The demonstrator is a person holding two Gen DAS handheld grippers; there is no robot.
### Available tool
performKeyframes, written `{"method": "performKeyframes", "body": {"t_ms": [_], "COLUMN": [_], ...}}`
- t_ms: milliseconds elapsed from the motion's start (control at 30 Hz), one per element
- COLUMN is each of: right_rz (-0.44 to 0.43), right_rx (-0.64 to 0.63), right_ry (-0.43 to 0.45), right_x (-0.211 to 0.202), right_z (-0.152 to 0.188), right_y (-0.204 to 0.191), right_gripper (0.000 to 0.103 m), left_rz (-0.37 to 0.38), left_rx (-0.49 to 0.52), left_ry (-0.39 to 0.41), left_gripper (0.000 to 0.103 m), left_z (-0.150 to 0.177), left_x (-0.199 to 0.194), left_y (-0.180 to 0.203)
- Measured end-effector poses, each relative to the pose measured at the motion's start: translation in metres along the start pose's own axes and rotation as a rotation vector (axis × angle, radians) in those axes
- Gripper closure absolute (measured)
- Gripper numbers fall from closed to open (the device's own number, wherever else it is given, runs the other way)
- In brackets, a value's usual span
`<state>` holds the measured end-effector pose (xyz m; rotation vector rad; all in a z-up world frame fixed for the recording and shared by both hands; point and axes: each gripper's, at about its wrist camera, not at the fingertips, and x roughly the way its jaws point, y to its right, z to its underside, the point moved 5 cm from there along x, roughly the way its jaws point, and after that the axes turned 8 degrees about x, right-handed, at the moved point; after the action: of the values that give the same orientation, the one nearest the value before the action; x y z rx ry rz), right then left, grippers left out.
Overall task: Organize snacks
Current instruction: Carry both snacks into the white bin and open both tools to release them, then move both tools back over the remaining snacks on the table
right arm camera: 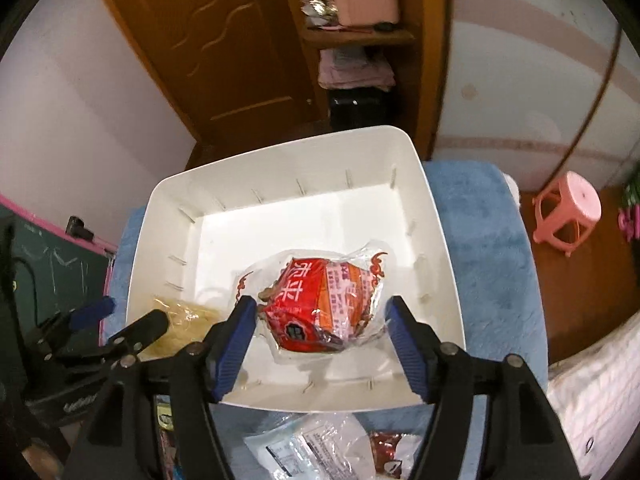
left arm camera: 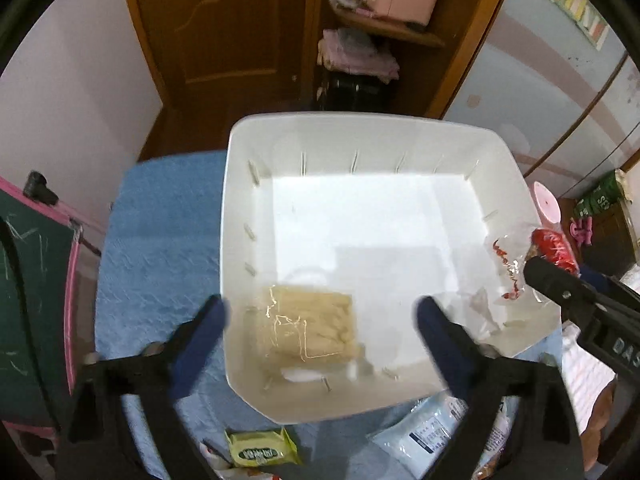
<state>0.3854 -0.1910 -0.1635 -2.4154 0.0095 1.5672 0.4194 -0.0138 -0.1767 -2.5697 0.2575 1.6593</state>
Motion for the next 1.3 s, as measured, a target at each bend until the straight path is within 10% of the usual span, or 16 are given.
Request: {"method": "performKeyframes", "body": {"t_ms": [233,1300], "right_rz": [0.003,-0.035], "right_rx": [-0.016,-0.312], "right_ry": [0.106,0.374], "right_x": [-0.023,-0.209], "right_z": [-0.001,0.13], "right_y": [-0.001,-0.046], "right_gripper": [0.019,0.019], "left_rz": [-0.032,-0.075], "left_rx": [-0.003,0.088], "left_ry": [0.061,0.212], "left_gripper": [0.0,0.0], "left_z": [0.003,0.133], "left_x": [-0.027,-0.195], "left_y": [-0.002,-0.004]}}
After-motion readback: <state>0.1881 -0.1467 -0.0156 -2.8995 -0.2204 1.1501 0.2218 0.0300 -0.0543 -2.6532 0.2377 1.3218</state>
